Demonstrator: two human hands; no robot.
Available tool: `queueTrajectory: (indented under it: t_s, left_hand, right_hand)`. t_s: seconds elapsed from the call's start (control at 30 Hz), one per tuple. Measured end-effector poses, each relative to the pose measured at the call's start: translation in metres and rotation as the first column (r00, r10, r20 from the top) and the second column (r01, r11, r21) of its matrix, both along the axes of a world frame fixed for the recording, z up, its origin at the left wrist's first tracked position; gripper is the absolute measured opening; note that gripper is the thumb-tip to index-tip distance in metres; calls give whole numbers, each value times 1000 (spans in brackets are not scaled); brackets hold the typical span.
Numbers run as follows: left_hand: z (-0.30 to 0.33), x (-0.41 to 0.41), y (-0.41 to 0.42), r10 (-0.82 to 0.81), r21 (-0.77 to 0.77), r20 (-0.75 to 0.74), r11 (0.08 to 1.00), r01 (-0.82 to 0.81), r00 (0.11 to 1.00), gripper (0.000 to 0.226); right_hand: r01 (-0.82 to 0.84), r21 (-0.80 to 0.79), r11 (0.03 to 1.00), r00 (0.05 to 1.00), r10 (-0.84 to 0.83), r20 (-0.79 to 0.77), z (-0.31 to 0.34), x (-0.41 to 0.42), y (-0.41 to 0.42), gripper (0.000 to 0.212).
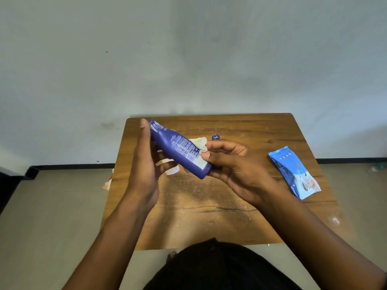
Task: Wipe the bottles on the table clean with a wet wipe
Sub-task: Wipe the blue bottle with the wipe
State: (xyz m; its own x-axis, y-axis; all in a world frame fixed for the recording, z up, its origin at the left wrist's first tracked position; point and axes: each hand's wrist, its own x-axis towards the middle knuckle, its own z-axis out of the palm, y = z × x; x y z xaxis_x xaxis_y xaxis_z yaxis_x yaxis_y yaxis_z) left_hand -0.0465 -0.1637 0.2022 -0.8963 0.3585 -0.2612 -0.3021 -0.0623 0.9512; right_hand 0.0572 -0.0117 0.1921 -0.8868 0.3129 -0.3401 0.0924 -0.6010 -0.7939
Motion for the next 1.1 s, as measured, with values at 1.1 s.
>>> queueTrajectory:
  t_s: [1.1]
  left_hand:
    - [15, -9, -4, 41, 394, 74, 917, -67, 996, 45]
  right_hand:
    - [-20, 969, -246, 877, 462, 136, 26, 11, -52, 95]
